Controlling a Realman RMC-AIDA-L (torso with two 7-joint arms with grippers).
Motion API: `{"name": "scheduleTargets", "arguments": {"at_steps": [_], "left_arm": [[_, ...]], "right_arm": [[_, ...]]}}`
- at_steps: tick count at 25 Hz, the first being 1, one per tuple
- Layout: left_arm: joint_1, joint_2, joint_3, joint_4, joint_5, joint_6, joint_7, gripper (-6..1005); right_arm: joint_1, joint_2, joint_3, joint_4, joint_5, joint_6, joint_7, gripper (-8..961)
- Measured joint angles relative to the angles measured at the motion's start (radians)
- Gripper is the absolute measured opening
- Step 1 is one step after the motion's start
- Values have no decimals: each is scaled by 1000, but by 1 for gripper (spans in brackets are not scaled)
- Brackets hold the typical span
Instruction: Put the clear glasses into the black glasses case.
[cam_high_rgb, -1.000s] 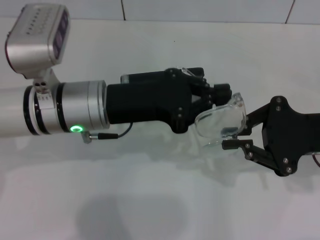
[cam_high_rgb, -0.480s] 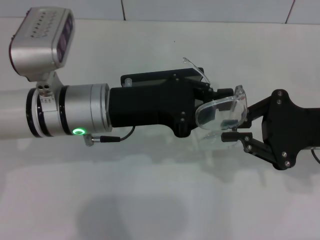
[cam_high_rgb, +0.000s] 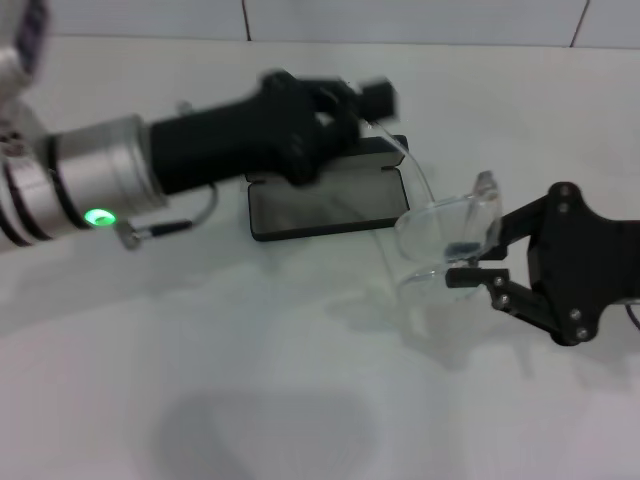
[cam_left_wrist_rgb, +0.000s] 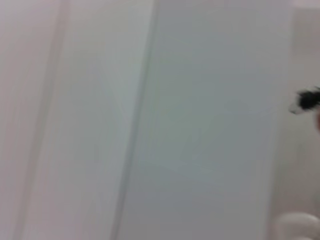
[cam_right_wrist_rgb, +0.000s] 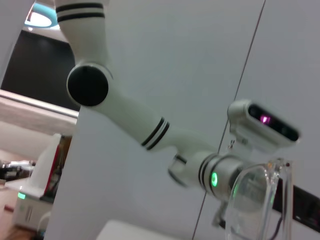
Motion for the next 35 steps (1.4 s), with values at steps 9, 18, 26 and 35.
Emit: {"name": "scheduleTargets", "arguments": {"at_steps": [9, 18, 26, 35], "left_arm": [[7, 0, -179, -118, 0, -2, 18, 61], [-29, -3, -53, -143, -18, 25, 33, 61], [-33, -3, 18, -138, -77, 103, 56, 61], [-40, -4, 44, -132, -79, 161, 61, 61]], "right_arm": [[-19, -4, 4, -9, 179, -188, -11, 88], [7, 1, -42, 8, 238, -210, -43, 88], [18, 0, -73, 44, 231, -174, -77, 88], [20, -4, -87, 55, 209, -139, -74, 87]]}}
